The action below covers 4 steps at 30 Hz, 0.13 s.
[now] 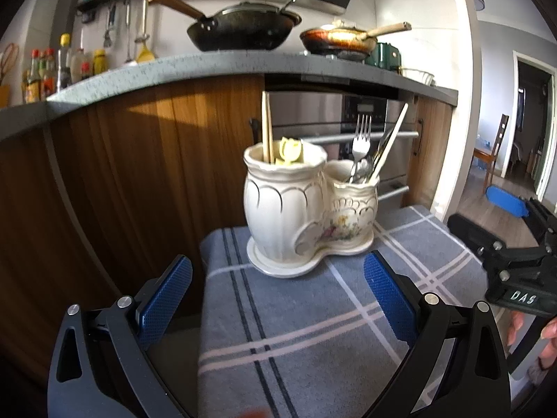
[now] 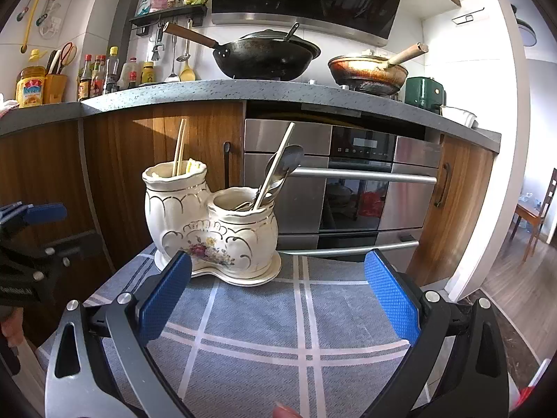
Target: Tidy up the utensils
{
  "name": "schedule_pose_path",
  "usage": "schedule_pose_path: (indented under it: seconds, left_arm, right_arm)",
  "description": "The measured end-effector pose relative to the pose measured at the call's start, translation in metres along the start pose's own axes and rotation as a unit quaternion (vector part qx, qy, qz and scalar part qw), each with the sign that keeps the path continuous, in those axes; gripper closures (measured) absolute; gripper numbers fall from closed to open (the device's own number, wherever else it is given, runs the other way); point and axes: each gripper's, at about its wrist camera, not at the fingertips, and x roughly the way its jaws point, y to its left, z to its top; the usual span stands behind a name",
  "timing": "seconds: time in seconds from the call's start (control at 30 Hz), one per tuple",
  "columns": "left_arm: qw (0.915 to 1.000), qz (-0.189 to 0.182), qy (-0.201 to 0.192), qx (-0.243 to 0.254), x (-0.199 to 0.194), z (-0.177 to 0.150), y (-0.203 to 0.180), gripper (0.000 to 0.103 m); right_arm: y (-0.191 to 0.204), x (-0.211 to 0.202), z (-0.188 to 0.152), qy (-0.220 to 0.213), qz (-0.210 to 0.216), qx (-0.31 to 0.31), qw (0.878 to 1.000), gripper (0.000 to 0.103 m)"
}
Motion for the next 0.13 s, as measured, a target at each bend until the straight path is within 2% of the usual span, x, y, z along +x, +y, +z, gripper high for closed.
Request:
schedule_pose_path:
  seconds: [0.13]
  left_arm:
    - [0.9995, 0.019, 0.022, 0.006, 0.018, -0.007, -0.003, 0.005]
  right_arm:
    - [-0.004, 0.006, -0.002, 0.007, -0.006, -0.003, 1.000, 0.005]
